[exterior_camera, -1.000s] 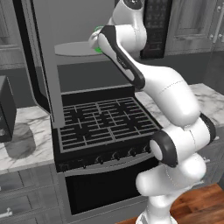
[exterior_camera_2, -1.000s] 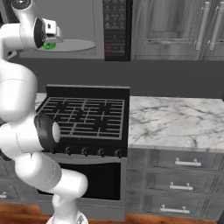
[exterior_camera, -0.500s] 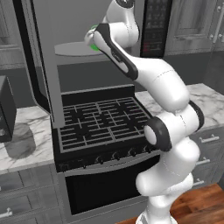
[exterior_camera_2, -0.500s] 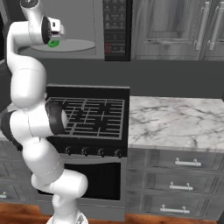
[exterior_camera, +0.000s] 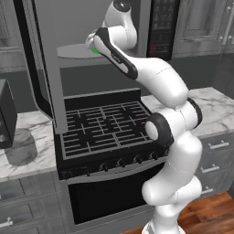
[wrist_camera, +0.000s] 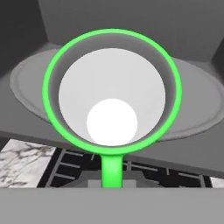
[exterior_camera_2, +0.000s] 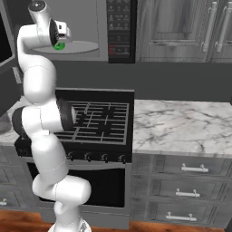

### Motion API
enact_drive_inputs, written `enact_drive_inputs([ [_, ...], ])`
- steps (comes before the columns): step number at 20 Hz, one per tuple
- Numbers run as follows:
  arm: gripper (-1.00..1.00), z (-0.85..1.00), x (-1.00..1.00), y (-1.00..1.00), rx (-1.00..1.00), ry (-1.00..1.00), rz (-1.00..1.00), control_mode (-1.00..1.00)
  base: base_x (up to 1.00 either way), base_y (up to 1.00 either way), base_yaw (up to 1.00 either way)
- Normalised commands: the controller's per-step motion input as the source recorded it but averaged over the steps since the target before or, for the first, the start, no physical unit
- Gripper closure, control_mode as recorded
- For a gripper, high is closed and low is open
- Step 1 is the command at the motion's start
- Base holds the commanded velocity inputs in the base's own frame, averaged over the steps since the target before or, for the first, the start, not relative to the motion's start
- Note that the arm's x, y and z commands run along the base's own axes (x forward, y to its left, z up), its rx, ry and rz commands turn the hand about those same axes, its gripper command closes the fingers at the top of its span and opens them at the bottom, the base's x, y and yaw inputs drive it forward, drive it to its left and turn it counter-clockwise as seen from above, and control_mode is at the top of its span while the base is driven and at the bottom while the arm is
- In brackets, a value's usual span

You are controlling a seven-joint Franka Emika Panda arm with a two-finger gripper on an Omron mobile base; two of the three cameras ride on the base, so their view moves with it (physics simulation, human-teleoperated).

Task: Pick the mug from the counter and place it inside the microwave. Then close the microwave.

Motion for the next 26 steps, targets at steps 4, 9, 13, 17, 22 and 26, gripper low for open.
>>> enact_drive_inputs([
  [4, 1.00, -0.04, 0.43, 0.14, -0.01, 0.00, 0.00, -1.00, 0.00, 0.00, 0.00],
  [9, 1.00, 0.00, 0.37, 0.08, -0.01, 0.00, 0.00, -1.00, 0.00, 0.00, 0.00],
  [13, 1.00, 0.00, 0.41, 0.06, -0.01, 0.01, 0.00, -1.00, 0.00, 0.00, 0.00],
  [17, 1.00, 0.00, 0.17, 0.02, 0.00, 0.01, 0.00, -1.00, 0.00, 0.00, 0.00],
  [22, 1.00, 0.00, 0.06, 0.00, 0.00, 0.00, 0.00, -1.00, 0.00, 0.00, 0.00],
  [26, 1.00, -0.07, 0.05, 0.00, 0.00, 0.00, 0.00, -1.00, 0.00, 0.00, 0.00],
])
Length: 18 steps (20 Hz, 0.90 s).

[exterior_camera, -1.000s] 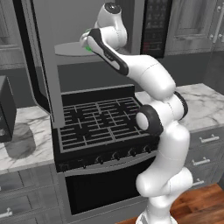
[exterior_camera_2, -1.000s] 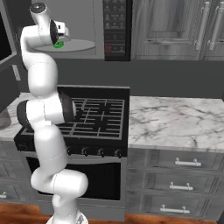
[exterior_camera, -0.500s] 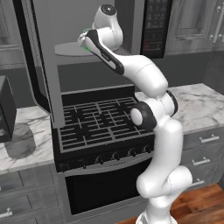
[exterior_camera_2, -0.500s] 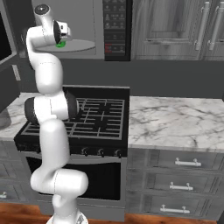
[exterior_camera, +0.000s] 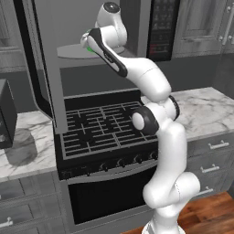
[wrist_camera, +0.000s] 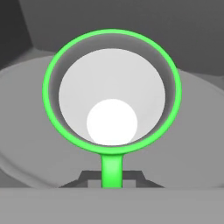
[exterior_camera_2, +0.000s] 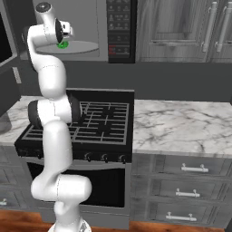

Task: Pick the mug from the counter and place it inside the microwave. Then close the microwave.

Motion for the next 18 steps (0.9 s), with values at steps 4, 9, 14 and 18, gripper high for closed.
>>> enact_drive_inputs([
  [4, 1.00, -0.17, 0.02, 0.00, 0.00, 0.00, 0.00, -1.00, 0.00, 0.00, 0.00],
  [9, 1.00, -0.17, 0.00, 0.00, 0.00, 0.00, 0.00, -1.00, 0.00, 0.00, 0.00],
  [14, 1.00, 0.00, 0.00, 0.00, 0.00, 0.00, 0.00, -1.00, 0.00, 0.00, 0.00],
  [18, 1.00, 0.00, 0.00, 0.00, 0.00, 0.00, 0.00, -1.00, 0.00, 0.00, 0.00],
])
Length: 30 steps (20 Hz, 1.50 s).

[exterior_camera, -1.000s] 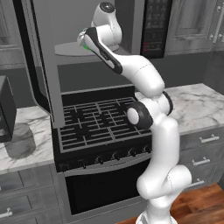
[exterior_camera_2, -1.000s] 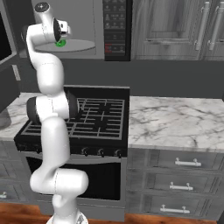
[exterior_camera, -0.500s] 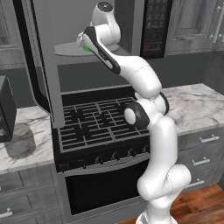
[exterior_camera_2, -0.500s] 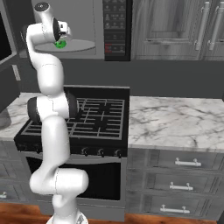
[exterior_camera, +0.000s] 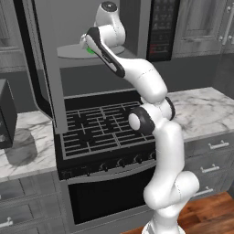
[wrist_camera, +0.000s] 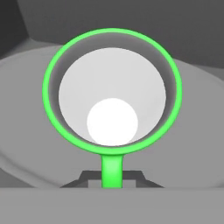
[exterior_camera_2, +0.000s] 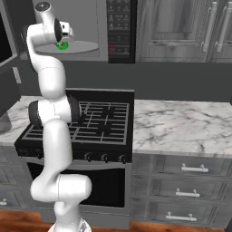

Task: Pick the mug from the counter and place it inside the microwave. Then close the microwave.

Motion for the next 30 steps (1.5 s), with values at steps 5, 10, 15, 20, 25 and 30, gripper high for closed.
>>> enact_drive_inputs([
  [5, -1.00, 0.00, 0.00, 0.00, 0.00, 0.00, 0.00, -1.00, 0.00, 0.00, 0.00],
  [10, -1.00, 0.00, 0.00, 0.00, 0.00, 0.00, 0.00, -1.00, 0.00, 0.00, 0.00],
  [15, -1.00, 0.00, -0.08, 0.00, 0.00, 0.00, 0.00, -1.00, 0.00, 0.00, 0.00],
  [20, -1.00, 0.04, -0.74, -0.22, 0.00, -0.03, 0.00, -1.00, 0.00, 0.00, 0.00],
  [25, -1.00, -0.01, -0.95, -0.35, 0.01, -0.05, 0.00, -1.00, 0.00, 0.00, 0.00],
  [30, -1.00, -0.31, -0.98, -0.34, 0.02, -0.09, 0.00, -1.00, 0.00, 0.00, 0.00],
])
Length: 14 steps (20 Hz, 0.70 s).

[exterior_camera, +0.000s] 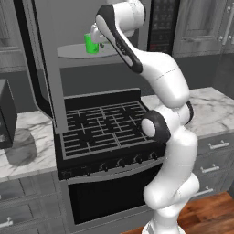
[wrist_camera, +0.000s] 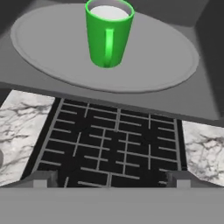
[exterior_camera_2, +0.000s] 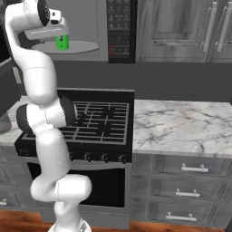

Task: Pick the mug from the counter and place it inside the microwave. Then close the microwave.

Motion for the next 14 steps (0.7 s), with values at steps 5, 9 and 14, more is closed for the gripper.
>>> enact_drive_inputs([
  [5, -1.00, -0.31, -0.85, -0.36, 0.02, -0.07, 0.00, -1.00, 0.00, 0.00, 0.00],
  [9, -1.00, -0.47, -0.64, -0.31, 0.00, 0.00, 0.00, -1.00, 0.00, 0.00, 0.00],
  [14, -1.00, -0.36, -0.45, -0.17, 0.00, -0.05, 0.00, -1.00, 0.00, 0.00, 0.00],
])
